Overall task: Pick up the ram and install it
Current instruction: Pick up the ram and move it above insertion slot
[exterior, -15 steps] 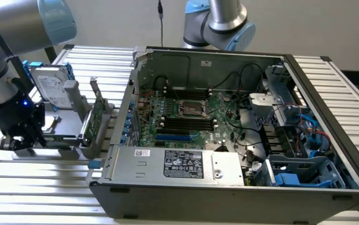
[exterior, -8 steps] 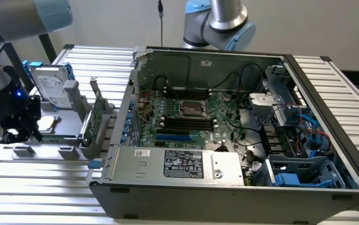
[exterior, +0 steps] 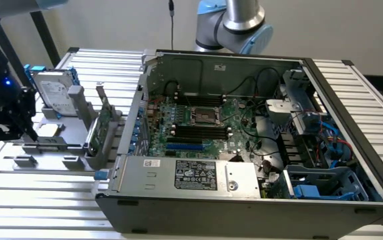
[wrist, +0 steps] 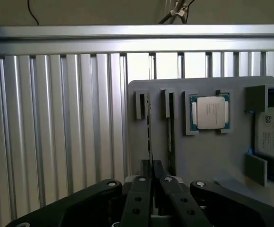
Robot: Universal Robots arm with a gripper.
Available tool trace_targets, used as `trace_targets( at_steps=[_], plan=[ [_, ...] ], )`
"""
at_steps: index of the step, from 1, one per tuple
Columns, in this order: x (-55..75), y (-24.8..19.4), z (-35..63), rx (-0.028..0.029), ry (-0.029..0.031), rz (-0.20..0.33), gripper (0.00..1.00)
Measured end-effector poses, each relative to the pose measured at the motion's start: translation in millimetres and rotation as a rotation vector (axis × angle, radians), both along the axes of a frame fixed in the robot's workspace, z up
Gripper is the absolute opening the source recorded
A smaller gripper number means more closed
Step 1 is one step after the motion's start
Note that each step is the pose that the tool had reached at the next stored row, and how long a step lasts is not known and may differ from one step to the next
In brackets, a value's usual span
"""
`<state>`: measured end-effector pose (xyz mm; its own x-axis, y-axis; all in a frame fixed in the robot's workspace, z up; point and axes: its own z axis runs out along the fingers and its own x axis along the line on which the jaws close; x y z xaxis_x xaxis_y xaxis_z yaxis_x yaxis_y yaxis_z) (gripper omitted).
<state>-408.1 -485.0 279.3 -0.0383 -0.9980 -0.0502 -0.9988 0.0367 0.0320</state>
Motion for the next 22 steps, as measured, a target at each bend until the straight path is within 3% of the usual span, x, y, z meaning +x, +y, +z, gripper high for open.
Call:
trace_targets(
  at_steps=[3,6,18,22],
  plan=[
    [0.8,-0.1,13.3,0.0022,-0.0001,0.003,0.13],
    [5.5,0.0,24.5,0.0081,0.0,0.008,0.13],
    [32.4,0.0,68.7,0.0429,0.0001,0.042,0.13],
    [42.7,-0.1,78.4,0.0543,-0.0001,0.054,0.13]
  ],
)
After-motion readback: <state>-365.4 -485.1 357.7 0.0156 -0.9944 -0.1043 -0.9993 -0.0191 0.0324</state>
